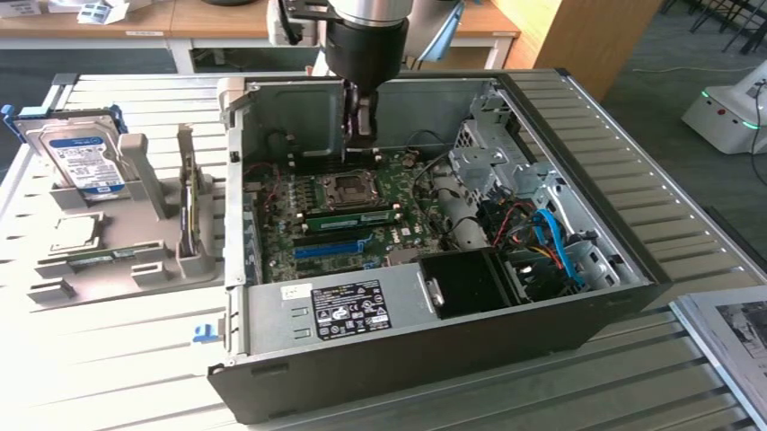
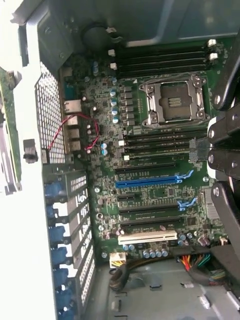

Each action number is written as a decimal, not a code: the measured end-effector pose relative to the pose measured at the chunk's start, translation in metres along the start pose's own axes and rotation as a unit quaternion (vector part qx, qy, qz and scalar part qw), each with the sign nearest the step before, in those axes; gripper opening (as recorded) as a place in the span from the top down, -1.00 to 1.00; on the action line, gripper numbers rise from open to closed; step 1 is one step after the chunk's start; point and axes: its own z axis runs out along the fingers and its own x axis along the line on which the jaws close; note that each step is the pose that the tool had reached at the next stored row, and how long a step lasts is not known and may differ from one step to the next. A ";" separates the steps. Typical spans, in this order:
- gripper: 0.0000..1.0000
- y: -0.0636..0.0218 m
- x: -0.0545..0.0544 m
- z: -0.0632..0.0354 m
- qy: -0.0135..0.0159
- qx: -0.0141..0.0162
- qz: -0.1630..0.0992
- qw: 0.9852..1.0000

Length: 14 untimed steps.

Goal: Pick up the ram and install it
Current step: 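Press down the ram until it locks into place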

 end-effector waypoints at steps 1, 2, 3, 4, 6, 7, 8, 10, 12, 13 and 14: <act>0.80 0.0000 0.000 0.0000 0.000 0.000 0.006 1.000; 0.80 0.0000 0.000 0.0000 0.000 0.000 0.011 1.000; 0.80 0.0000 0.000 0.0000 0.000 0.000 0.016 1.000; 0.80 0.0000 0.000 0.0000 -0.001 0.000 0.021 1.000; 0.80 0.0000 0.000 0.0000 -0.001 0.000 0.031 1.000; 0.80 0.0000 0.000 0.0000 -0.001 0.000 0.036 0.999; 0.80 0.0000 0.000 0.0000 -0.001 0.000 0.041 0.999; 0.80 0.0000 0.000 0.0000 -0.001 0.000 0.050 0.999; 0.80 0.0000 0.000 0.0000 -0.002 0.000 0.059 0.998; 0.80 0.0000 0.000 0.0000 -0.002 0.000 0.065 0.998; 0.80 0.0000 0.000 0.0000 -0.002 0.000 0.070 0.998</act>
